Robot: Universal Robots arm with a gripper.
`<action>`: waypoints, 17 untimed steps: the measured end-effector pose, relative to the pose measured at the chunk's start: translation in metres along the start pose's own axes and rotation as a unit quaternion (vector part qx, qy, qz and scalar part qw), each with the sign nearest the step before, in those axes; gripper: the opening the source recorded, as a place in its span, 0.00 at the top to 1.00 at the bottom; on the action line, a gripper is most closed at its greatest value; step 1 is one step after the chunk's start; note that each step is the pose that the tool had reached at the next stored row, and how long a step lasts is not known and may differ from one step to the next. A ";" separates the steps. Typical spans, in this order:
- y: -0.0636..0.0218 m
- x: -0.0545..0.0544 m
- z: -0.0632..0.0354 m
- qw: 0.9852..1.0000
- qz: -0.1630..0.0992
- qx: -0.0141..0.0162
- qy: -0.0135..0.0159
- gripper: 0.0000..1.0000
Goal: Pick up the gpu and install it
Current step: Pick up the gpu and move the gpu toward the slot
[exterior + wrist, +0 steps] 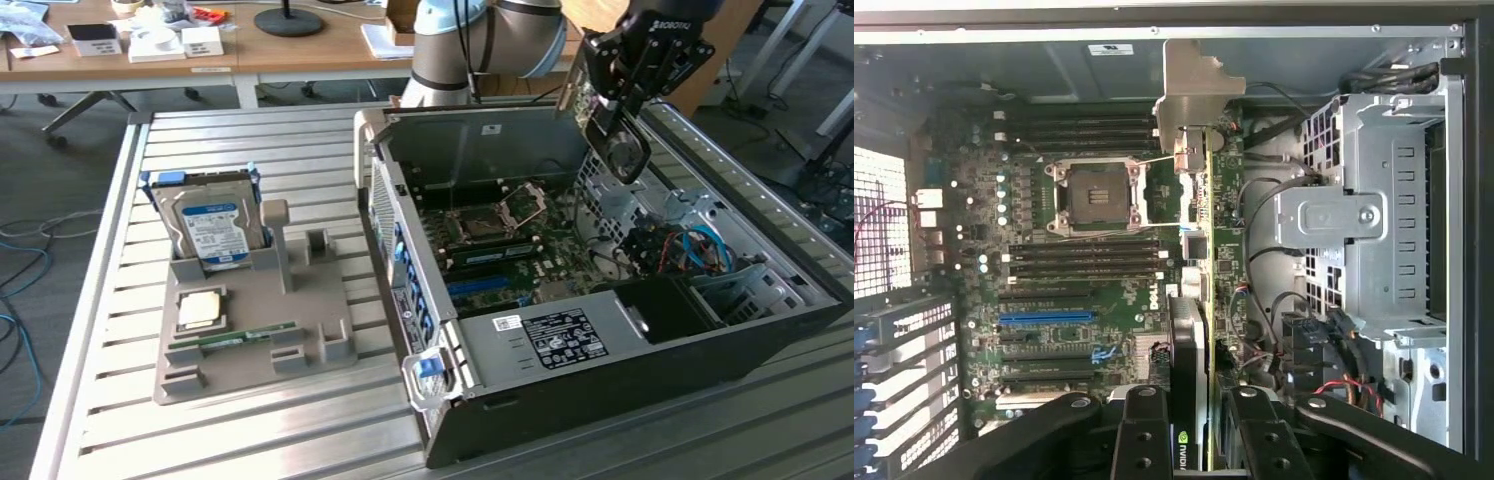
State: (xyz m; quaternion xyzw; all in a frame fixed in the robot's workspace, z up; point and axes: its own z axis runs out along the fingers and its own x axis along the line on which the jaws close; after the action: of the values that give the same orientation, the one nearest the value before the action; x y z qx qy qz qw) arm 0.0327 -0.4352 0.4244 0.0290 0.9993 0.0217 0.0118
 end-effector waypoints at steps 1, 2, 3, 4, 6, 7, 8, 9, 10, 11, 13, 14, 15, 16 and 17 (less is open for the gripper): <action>0.0000 0.000 0.0000 1.000 0.000 0.000 0.000 0.73; 0.0000 0.000 0.0000 1.000 0.000 0.000 0.000 0.73; 0.0000 0.000 0.0000 1.000 0.000 0.000 0.000 0.73; 0.0000 0.000 0.0000 1.000 0.000 0.000 0.000 0.73; 0.0001 -0.003 0.0001 1.000 0.000 0.000 0.000 0.73; 0.0002 -0.005 0.0001 1.000 0.000 0.000 0.000 0.73; 0.0004 -0.007 0.0002 1.000 0.000 0.000 0.000 0.73; 0.0005 -0.009 0.0003 1.000 0.000 0.000 0.000 0.73; 0.0006 -0.010 0.0004 1.000 0.000 0.000 0.000 0.73; 0.0007 -0.012 0.0005 1.000 -0.001 0.000 0.000 0.73; 0.0009 -0.015 0.0007 1.000 -0.001 0.000 0.000 0.73; 0.0010 -0.016 0.0008 1.000 -0.001 0.000 0.000 0.73; 0.0010 -0.018 0.0010 1.000 -0.001 0.000 0.000 0.73; 0.0011 -0.019 0.0012 1.000 -0.001 0.000 0.000 0.73; 0.0012 -0.021 0.0013 1.000 -0.001 0.000 0.000 0.73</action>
State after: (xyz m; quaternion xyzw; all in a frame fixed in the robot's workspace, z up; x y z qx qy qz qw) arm 0.0536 -0.4352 0.4236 0.0284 0.9993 0.0217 0.0117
